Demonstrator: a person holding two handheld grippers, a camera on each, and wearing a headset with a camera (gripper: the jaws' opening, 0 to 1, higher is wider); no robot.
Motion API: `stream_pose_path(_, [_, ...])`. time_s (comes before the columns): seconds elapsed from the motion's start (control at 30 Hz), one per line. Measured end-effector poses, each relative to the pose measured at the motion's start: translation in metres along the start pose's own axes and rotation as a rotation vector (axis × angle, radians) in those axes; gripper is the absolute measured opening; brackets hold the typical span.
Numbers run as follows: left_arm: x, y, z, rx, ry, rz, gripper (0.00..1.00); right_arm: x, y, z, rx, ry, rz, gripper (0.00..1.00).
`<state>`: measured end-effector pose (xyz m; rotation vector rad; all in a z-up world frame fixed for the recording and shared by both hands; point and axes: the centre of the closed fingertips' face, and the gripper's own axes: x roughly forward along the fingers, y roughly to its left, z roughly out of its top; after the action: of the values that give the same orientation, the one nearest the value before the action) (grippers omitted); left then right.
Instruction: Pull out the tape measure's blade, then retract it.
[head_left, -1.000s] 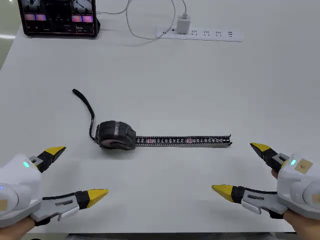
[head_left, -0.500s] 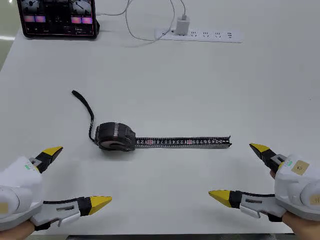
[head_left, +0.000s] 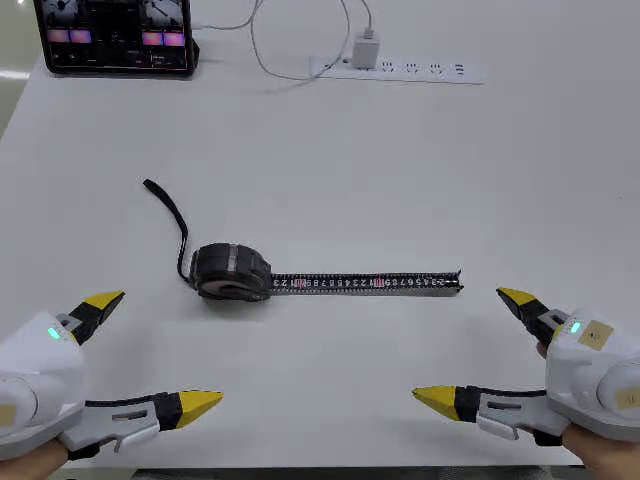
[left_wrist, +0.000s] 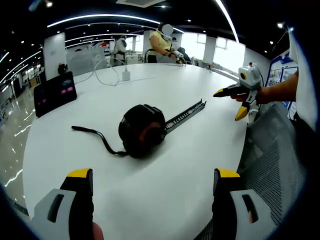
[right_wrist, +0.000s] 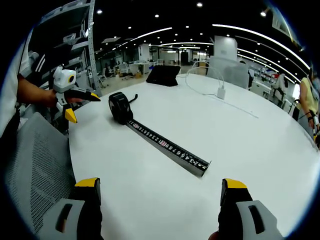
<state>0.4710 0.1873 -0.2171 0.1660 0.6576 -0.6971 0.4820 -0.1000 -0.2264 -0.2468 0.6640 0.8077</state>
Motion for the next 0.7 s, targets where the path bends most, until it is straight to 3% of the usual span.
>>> stream_pose_path(0.7, [-0.0012,0.0024,0.0014,-0.007,-0.004,0.007,0.99,-0.0002,0.0,0.0024,-0.006,0.0,0.001,0.98])
